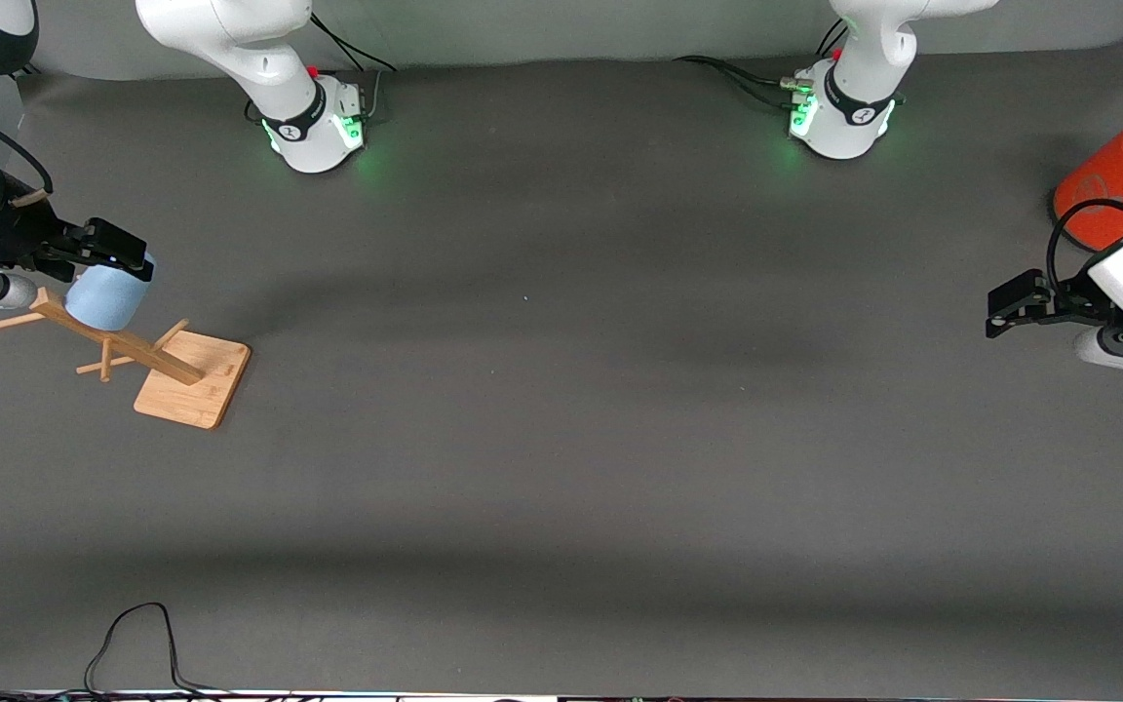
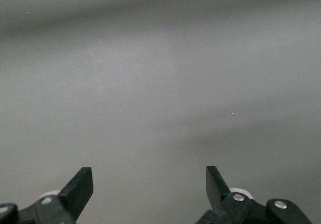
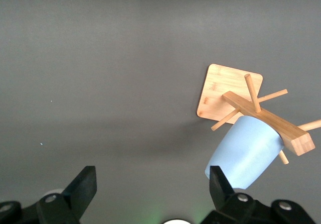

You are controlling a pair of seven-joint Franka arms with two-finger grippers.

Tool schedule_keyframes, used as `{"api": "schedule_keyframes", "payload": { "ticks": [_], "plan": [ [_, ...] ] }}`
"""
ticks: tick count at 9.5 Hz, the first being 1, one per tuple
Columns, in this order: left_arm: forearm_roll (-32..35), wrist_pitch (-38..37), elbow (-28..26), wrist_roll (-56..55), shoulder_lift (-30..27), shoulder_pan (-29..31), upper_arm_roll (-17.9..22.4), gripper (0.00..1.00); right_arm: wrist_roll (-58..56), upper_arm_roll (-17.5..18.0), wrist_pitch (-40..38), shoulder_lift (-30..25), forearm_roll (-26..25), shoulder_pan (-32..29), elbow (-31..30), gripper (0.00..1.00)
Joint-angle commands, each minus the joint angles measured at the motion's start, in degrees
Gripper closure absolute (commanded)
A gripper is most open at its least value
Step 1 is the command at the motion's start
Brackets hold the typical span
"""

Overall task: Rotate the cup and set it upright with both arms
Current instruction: 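Move the right gripper to the light blue cup on the wooden stand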

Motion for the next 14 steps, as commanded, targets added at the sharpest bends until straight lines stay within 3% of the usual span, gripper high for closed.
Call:
{"api": "schedule_keyframes", "payload": {
  "ticks": [1, 6, 9, 14],
  "plan": [
    [-0.3, -1.2, 0.7, 0.1, 0.1, -0.1, 0.1, 0.00, 0.3, 0.1, -1.1, 0.7, 1.5, -0.6, 1.3, 0.00],
    [-0.3, -0.9, 0.7, 0.1, 0.3, 0.0, 0.3, 0.00, 1.3, -0.9, -5.0, 0.3, 1.5, -0.9, 1.0, 0.00],
    [0.1, -0.4, 0.7, 0.0, 0.5, 0.1, 0.6, 0.00, 1.8, -5.8, -11.4, -0.3, 4.2, -0.8, 0.8, 0.00],
    [0.2, -0.2, 0.7, 0.1, 0.5, 0.0, 0.6, 0.00, 22.8, -9.5, -13.7, 3.8, 12.5, -1.1, 2.5, 0.00]
  ]
}}
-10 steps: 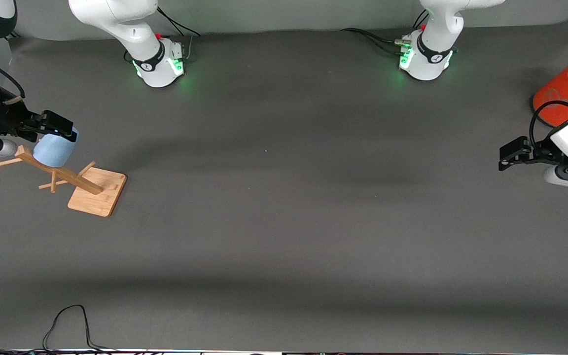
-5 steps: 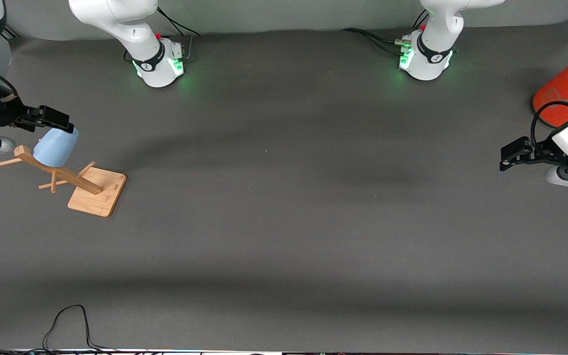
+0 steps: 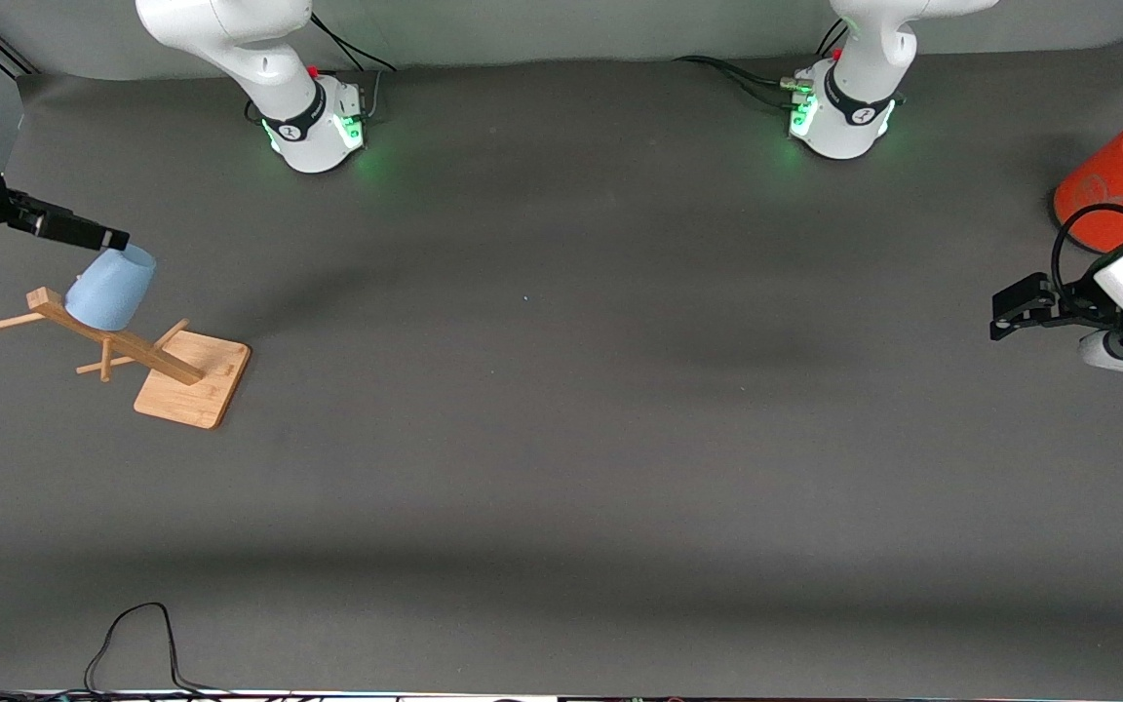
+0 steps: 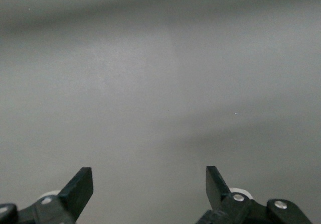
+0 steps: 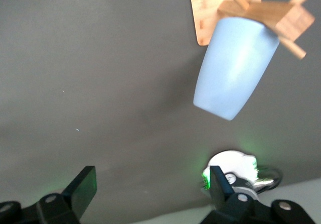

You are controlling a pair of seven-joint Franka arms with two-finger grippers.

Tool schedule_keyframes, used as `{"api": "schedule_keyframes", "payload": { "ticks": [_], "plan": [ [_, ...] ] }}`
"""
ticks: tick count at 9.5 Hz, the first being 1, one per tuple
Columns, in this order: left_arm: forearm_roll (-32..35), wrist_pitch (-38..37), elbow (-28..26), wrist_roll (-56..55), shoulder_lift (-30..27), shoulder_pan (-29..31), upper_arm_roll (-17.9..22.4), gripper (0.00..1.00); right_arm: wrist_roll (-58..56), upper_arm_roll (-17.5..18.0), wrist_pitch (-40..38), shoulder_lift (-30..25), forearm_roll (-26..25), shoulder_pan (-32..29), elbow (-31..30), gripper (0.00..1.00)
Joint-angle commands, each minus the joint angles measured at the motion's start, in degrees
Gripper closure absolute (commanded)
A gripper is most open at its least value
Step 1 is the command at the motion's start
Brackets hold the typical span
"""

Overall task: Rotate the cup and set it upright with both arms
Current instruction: 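Move the right gripper to the light blue cup on the wooden stand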

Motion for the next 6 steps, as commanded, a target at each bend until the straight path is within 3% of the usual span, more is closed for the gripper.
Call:
{"api": "schedule_keyframes", "payload": {
  "ticks": [1, 3, 6],
  "plan": [
    [0.2, -0.3, 0.8, 0.0, 0.1, -0.3, 0.2, 0.00, 3.4, -1.0, -1.6, 3.6, 2.0, -0.4, 2.2, 0.00],
    [0.2, -0.3, 0.8, 0.0, 0.1, -0.2, 0.2, 0.00, 2.9, -1.6, -2.5, 5.9, 1.3, -0.4, 2.2, 0.00],
    [0.2, -0.1, 0.8, -0.3, 0.2, -0.3, 0.2, 0.00, 0.0, -5.8, -2.5, 8.5, 1.4, -0.4, 0.8, 0.00]
  ]
}}
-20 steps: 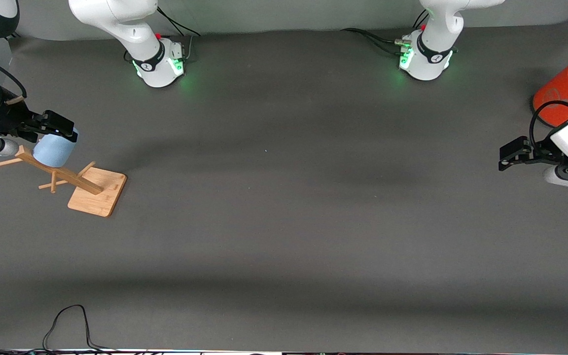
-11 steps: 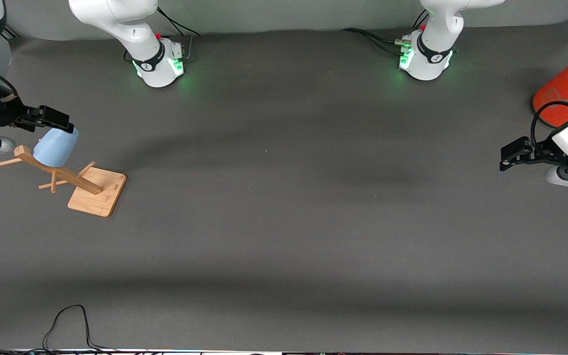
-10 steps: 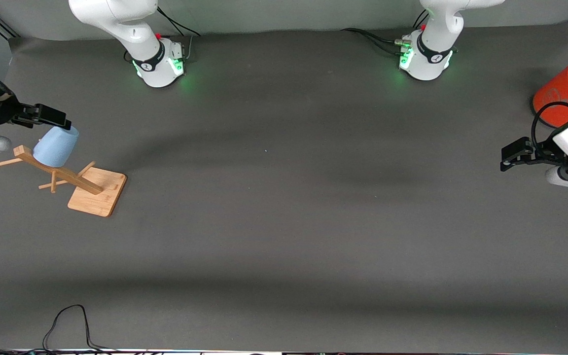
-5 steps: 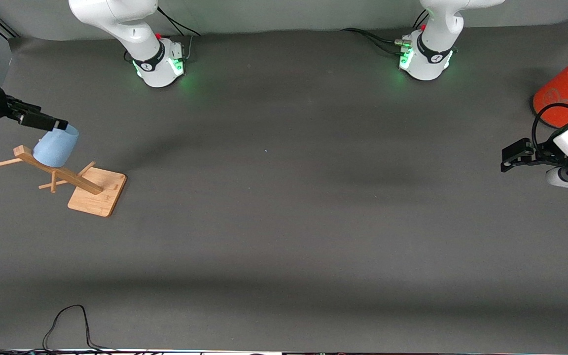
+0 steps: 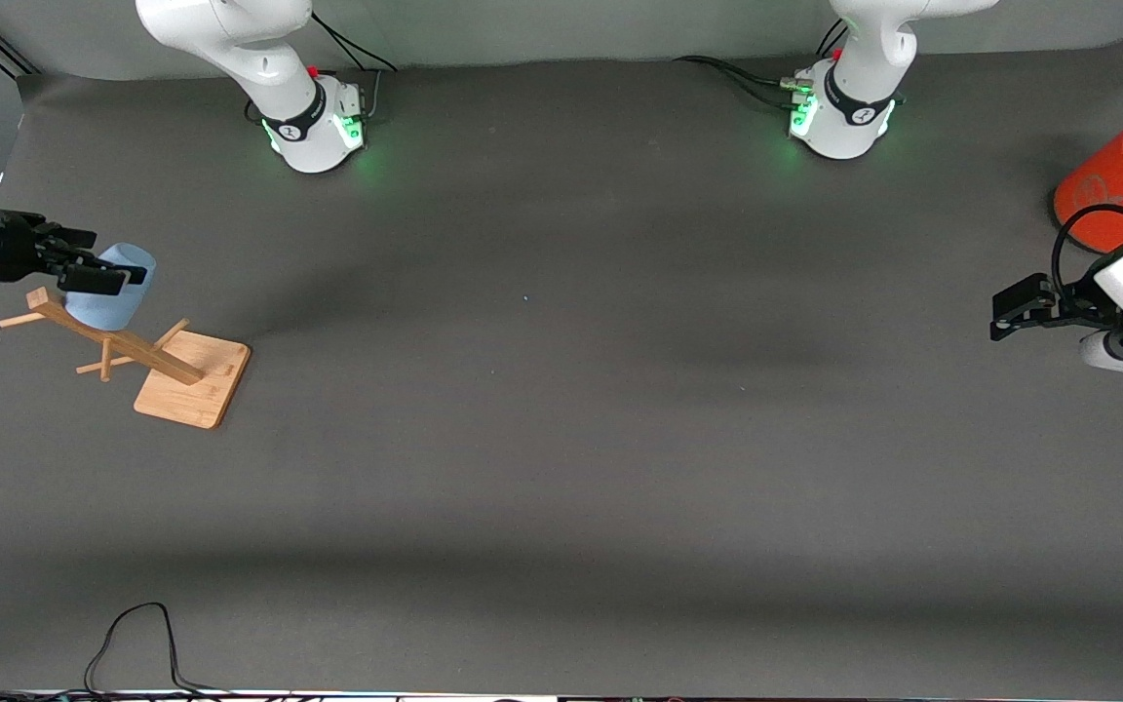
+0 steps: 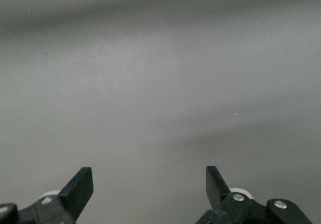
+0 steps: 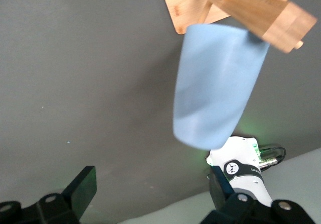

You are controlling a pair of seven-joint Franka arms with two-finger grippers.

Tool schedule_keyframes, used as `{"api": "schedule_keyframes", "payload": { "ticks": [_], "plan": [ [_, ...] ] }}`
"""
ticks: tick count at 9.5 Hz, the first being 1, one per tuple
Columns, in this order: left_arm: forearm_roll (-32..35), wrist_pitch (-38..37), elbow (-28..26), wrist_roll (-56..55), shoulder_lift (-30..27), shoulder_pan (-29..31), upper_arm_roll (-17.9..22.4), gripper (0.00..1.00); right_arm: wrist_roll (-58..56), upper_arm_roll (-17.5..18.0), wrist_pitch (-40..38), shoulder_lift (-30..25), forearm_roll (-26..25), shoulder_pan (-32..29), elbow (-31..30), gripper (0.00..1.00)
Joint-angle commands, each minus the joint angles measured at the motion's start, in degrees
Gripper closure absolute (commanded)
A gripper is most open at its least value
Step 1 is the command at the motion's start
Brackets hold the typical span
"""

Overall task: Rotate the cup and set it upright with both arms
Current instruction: 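Close the right gripper around the blue cup's body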

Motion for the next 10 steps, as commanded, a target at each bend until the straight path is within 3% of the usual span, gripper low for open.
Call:
{"api": "schedule_keyframes", "payload": {
  "ticks": [1, 6, 8, 10],
  "plan": [
    [0.2, -0.3, 0.7, -0.2, 0.1, -0.3, 0.2, 0.00, -1.1, -1.7, -1.8, 1.0, 1.0, -0.2, -0.4, 0.00],
    [0.3, -0.4, 0.7, -0.7, 0.3, -0.1, 0.3, 0.00, -3.9, -4.3, 0.9, 1.2, 1.0, -0.2, -6.6, 0.00],
    [-0.2, -1.4, 1.1, -12.5, -0.2, 1.6, 2.0, 0.00, -3.9, -4.3, 2.4, 2.2, 1.2, -0.2, -7.3, 0.00],
    [-0.2, -1.2, 0.7, -13.1, 0.1, 1.2, 2.0, 0.00, -3.9, -4.2, 3.7, 2.9, 1.6, -0.2, -7.5, 0.00]
  ]
}}
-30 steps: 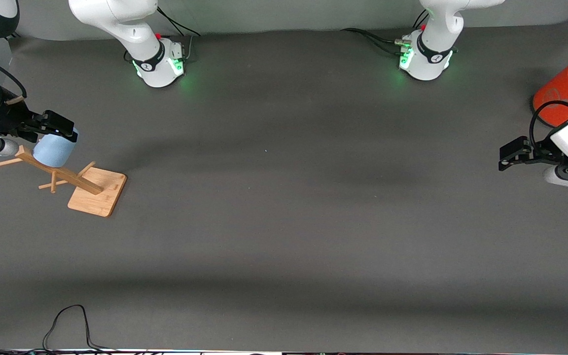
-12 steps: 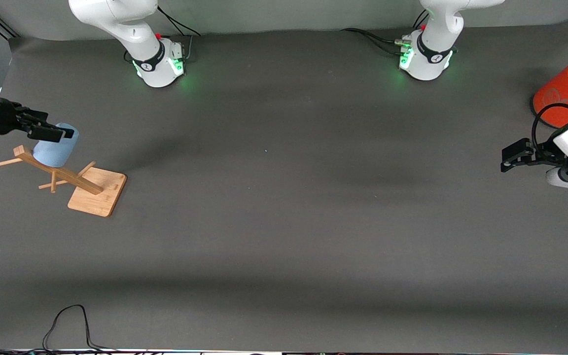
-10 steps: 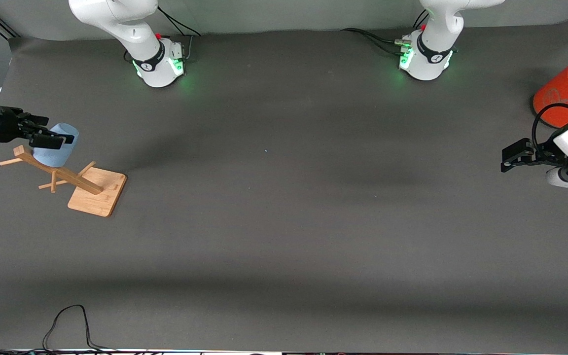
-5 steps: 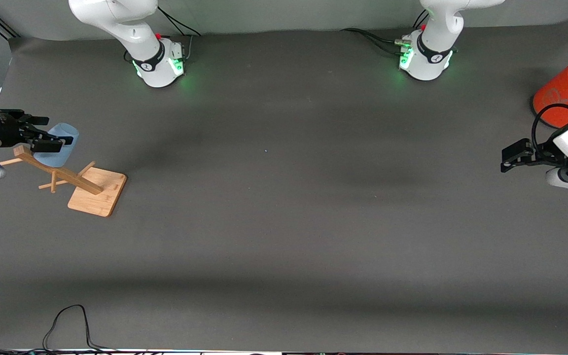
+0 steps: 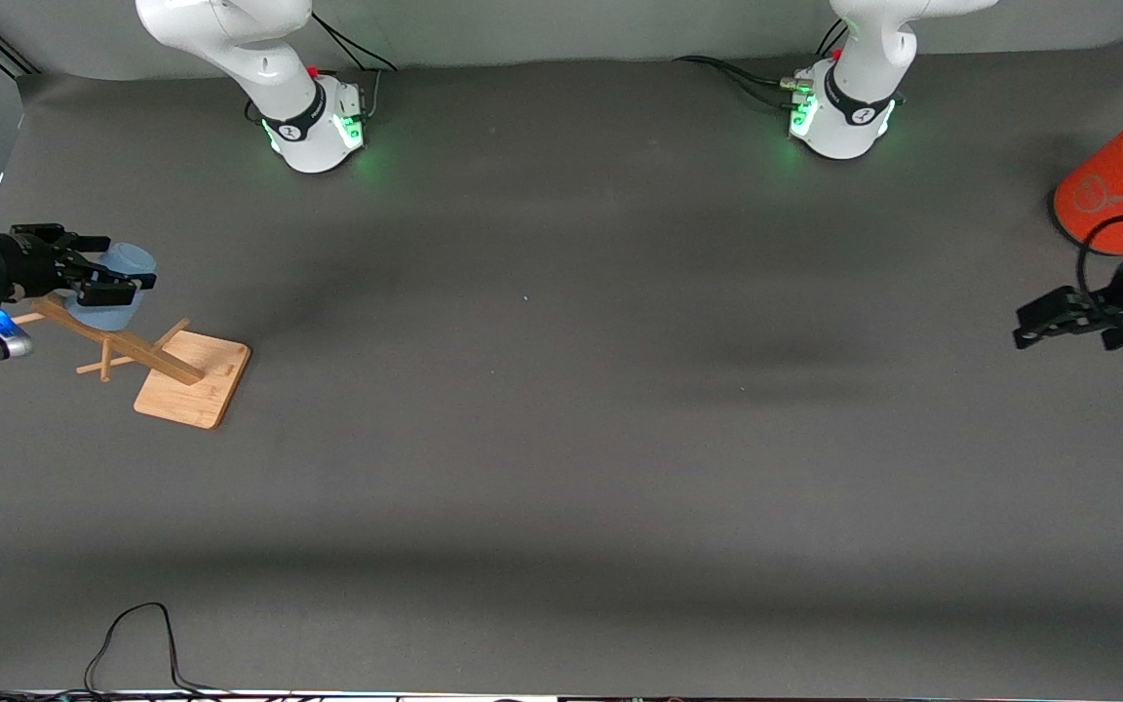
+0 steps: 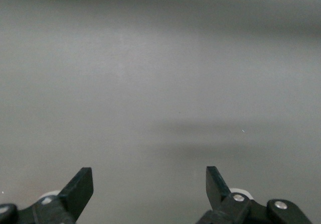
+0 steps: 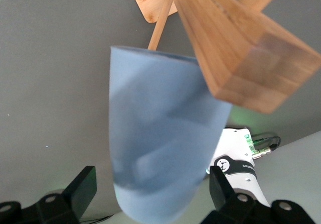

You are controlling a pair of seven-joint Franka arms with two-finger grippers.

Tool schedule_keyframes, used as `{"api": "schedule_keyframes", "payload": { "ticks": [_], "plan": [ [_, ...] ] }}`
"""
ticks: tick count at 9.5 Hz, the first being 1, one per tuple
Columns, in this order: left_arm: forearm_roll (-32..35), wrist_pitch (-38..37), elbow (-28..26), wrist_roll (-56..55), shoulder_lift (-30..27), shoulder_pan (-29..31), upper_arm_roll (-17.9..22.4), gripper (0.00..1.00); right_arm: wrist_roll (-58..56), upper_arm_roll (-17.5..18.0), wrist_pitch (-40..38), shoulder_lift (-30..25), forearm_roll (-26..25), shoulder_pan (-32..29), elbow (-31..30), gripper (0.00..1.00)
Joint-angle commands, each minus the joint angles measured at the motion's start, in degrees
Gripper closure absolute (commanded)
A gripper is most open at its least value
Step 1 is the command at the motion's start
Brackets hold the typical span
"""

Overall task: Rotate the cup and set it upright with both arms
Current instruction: 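Close the right gripper around the blue cup's body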

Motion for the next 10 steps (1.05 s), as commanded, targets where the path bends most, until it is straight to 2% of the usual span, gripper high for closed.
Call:
{"api": "schedule_keyframes", "payload": {
  "ticks": [1, 3, 9, 10],
  "plan": [
    [0.5, -1.2, 0.7, -0.6, -0.2, -0.6, -0.4, 0.00, -1.1, -0.1, 1.3, 1.1, 1.5, 0.0, -0.2, 0.00],
    [1.9, -4.5, 0.7, 10.2, -0.5, -0.5, -0.3, 0.00, -1.0, -0.2, 1.6, 1.4, 1.5, 0.0, -0.2, 0.02],
    [3.5, -4.4, 0.6, 10.6, -0.5, -0.4, -0.4, 0.00, -0.9, -0.3, 0.0, 0.1, 1.9, 0.1, 0.1, 0.70],
    [3.5, -4.5, 0.6, 10.6, -0.5, -0.4, -0.4, 0.00, -0.8, -0.4, -0.1, -0.4, 3.5, 0.1, 0.1, 0.76]
  ]
}}
